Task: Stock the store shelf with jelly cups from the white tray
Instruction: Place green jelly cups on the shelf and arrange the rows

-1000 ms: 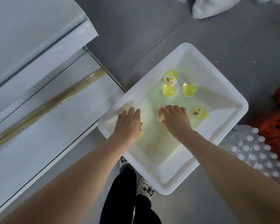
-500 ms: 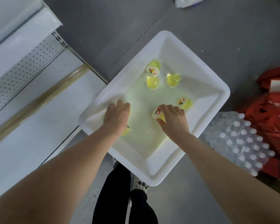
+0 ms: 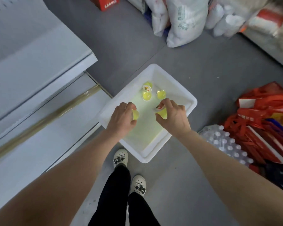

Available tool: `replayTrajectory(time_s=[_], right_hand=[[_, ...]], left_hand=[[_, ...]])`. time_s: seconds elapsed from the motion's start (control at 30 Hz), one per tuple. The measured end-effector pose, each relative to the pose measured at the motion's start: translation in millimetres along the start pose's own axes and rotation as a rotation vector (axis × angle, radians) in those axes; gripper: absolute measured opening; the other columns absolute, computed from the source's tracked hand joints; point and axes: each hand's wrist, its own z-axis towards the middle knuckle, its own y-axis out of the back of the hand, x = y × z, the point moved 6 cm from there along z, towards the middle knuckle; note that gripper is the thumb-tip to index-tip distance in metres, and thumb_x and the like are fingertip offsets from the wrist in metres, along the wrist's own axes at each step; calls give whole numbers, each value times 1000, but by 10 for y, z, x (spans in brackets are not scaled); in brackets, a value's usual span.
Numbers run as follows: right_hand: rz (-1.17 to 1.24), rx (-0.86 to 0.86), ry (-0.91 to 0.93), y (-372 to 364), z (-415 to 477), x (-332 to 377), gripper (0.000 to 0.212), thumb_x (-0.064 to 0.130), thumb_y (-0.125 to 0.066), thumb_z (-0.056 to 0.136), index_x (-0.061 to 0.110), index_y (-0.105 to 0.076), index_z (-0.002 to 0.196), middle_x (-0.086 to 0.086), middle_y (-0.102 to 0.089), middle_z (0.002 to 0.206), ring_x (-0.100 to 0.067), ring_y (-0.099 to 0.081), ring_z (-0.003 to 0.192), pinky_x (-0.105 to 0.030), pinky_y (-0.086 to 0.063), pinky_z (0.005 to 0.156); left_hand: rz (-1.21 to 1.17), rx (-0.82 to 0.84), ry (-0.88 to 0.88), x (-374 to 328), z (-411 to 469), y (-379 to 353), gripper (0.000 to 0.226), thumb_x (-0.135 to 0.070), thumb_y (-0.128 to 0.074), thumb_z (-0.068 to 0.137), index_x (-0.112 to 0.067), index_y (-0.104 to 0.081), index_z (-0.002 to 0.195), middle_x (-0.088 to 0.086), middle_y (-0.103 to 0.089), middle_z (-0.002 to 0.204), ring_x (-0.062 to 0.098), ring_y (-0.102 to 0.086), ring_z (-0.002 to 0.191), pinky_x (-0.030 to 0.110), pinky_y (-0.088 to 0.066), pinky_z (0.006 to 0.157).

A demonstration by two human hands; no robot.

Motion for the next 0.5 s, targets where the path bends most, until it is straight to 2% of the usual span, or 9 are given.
replayTrajectory(time_s=[0.17, 0.33, 0.5], right_hand=[[-36, -7, 145, 640, -174, 690, 42, 28, -68, 73, 14, -53, 109, -3, -59, 102, -31, -60, 80, -41, -45, 75], [-59, -28, 336, 1062, -354, 1535, 43, 33, -65, 78, 13, -55, 114, -8, -57, 108, -32, -58, 84, -41, -46, 77], [-35, -95, 514, 1277, -519, 2442, 37, 32, -68, 81, 14, -57, 112, -6, -59, 104, -30, -59, 81, -40, -46, 77]], left_hand=[[-19, -133, 5, -323, -700, 724, 48, -21, -72, 79, -11, -52, 121, 10, -59, 112, 31, -51, 103, 30, -37, 85], [-17, -276, 25, -351, -1481, 1331, 49, -26, -75, 78, -14, -57, 122, 9, -64, 112, 29, -57, 102, 33, -43, 88], [8, -378, 109, -101, -2243, 1825, 61, -31, -73, 82, -19, -50, 137, 9, -60, 125, 31, -52, 112, 34, -36, 95]])
